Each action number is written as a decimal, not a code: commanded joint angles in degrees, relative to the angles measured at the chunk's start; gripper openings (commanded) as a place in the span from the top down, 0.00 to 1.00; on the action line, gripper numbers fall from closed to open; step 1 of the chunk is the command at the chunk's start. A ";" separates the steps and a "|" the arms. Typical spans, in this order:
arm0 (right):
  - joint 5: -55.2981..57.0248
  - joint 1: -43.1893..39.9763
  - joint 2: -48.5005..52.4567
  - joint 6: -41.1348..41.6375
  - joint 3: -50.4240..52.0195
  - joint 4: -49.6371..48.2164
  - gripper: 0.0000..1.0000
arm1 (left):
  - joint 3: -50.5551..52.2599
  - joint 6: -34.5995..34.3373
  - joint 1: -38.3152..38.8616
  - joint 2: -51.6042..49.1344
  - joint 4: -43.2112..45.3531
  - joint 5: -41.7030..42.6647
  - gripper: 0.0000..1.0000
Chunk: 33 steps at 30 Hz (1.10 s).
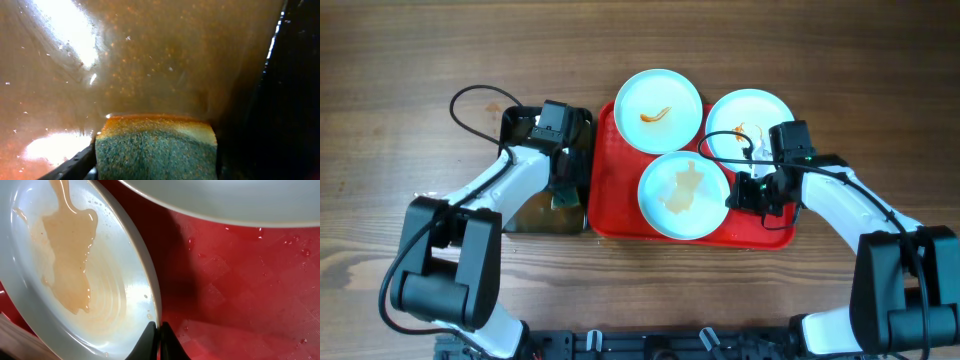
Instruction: Clean dirty plates on tray and stack at the side
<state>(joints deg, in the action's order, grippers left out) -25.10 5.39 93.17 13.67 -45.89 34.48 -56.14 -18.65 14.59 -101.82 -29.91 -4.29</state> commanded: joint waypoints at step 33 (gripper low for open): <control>-0.24 0.02 0.72 -0.15 0.44 0.70 0.96 | -2.38 0.26 -0.09 -1.90 -14.51 9.38 0.96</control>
<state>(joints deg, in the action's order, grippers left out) -25.10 5.39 93.17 13.67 -45.89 34.89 -58.50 -18.68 14.50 -102.54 -44.34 3.18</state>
